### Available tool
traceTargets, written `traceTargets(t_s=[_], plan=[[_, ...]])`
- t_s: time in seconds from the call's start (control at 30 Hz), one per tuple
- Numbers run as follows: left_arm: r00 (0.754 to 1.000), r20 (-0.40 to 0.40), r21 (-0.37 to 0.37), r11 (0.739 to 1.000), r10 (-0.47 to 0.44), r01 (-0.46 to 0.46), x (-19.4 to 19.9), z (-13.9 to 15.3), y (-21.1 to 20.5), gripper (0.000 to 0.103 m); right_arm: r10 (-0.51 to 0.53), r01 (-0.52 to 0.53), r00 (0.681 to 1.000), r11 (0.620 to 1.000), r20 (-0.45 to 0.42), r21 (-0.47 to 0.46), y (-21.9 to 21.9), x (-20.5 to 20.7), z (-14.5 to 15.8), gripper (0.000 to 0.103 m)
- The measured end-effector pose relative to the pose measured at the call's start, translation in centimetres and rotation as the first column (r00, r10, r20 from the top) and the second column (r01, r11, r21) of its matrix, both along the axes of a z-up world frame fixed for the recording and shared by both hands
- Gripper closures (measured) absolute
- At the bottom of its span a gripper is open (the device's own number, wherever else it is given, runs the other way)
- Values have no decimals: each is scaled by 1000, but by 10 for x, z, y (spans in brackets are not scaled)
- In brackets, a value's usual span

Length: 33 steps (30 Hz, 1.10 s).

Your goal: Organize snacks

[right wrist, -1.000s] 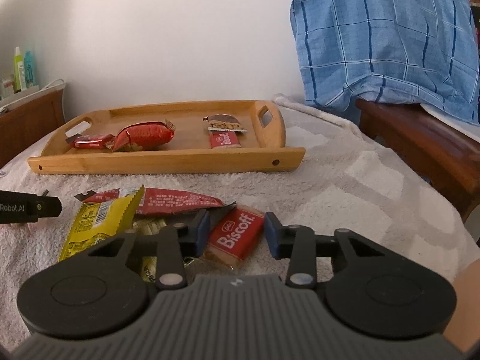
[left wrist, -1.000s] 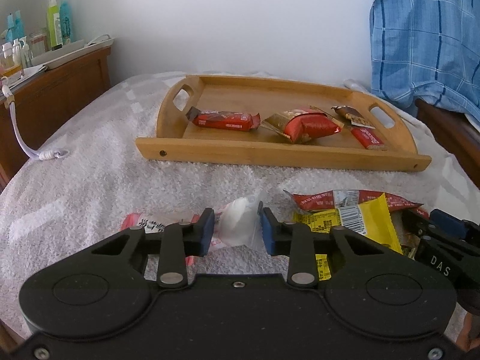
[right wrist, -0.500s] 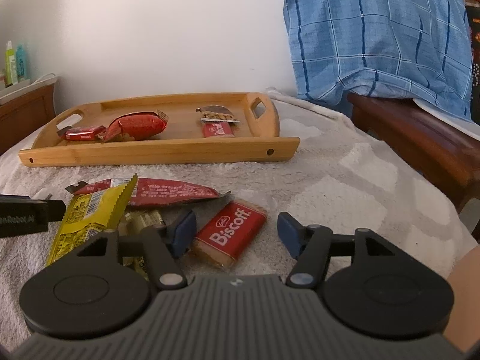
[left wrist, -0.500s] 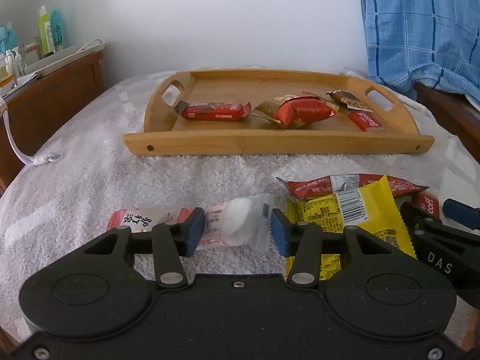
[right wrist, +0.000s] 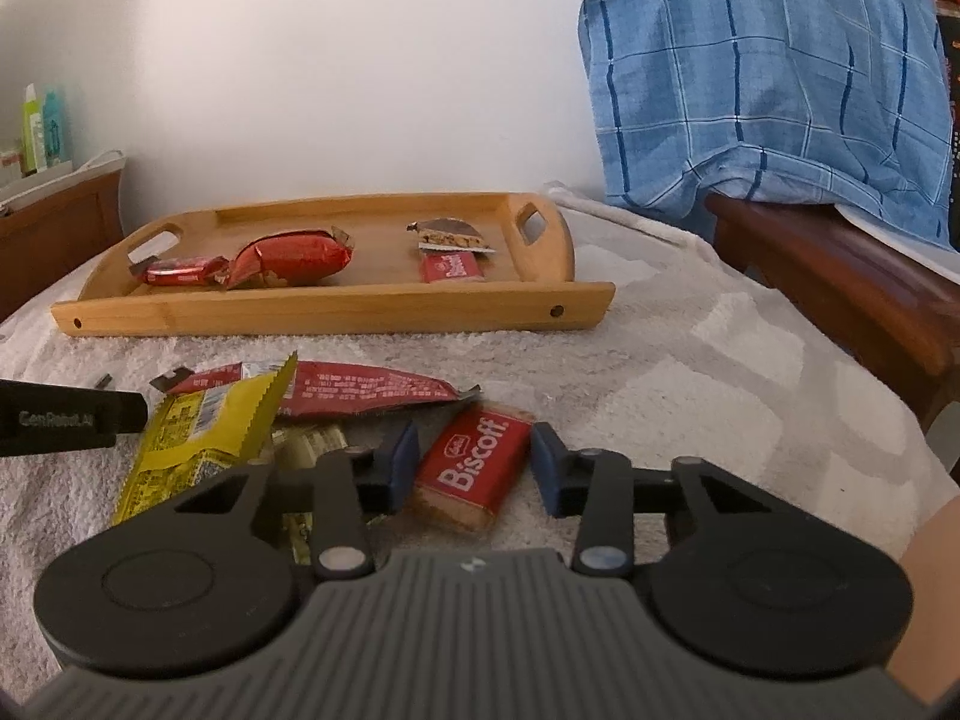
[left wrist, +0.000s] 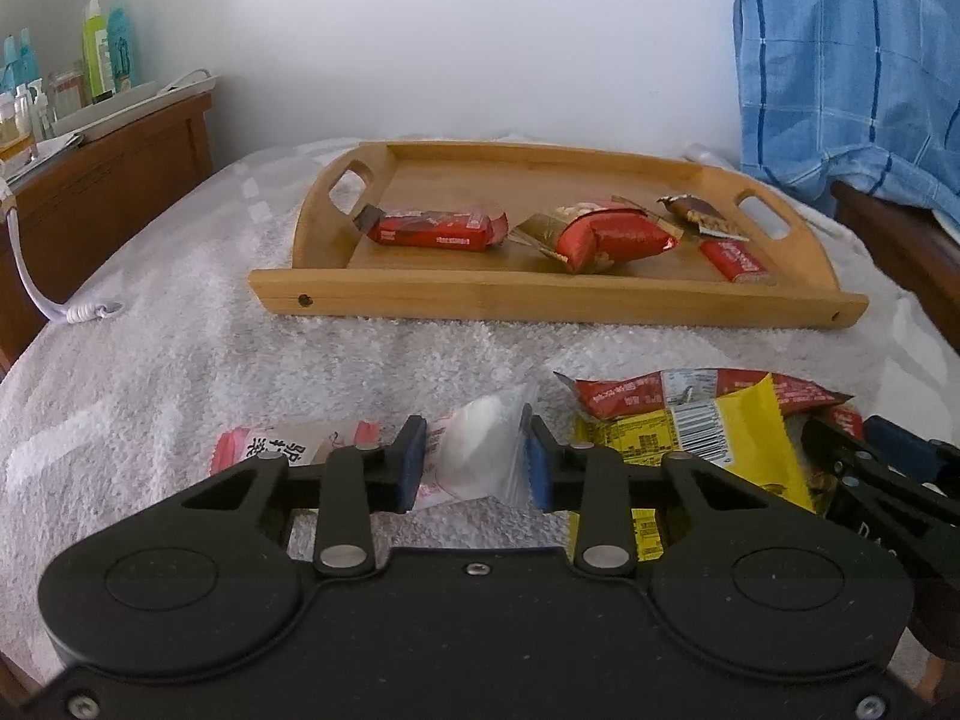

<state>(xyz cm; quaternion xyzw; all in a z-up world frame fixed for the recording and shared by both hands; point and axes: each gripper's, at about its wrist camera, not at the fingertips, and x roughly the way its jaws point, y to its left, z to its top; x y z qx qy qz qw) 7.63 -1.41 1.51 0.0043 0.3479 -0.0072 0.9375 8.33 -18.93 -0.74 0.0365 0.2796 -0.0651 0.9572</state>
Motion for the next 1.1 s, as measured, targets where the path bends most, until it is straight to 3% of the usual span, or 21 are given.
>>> traceTargets(t_s=[0.1, 0.23, 0.4, 0.63, 0.7, 0.77, 0.97, 1.1], plan=[[1000, 15, 10, 1000, -1, 0, -3, 5, 0, 76, -4, 4, 1000, 1000, 10, 13, -2, -1, 2, 63], [1000, 27, 1, 1000, 3, -3, -2, 13, 2, 82, -19, 19, 999, 1000, 28, -2, -3, -1, 4, 76], [999, 34, 5, 1000, -7, 6, -2, 18, 3, 83, -35, 34, 999, 999, 21, 34, -10, 2, 4, 77], [999, 35, 5, 1000, -14, 13, -7, 17, -1, 82, -36, 35, 999, 999, 24, 32, -9, -1, 3, 69], [999, 31, 9, 1000, -18, 18, -7, 16, -2, 78, -39, 38, 999, 999, 24, 35, -9, -1, 3, 68], [1000, 23, 11, 1000, -20, 19, -8, 13, -3, 70, -39, 38, 999, 999, 23, 38, -10, -1, 4, 57], [1000, 5, 35, 999, -21, 21, -14, 4, -5, 44, -49, 49, 999, 998, 16, 43, -12, -1, 3, 43], [999, -26, 34, 999, -34, 35, -15, -3, -4, 38, -48, 48, 999, 998, 11, 48, -12, -2, 2, 37]])
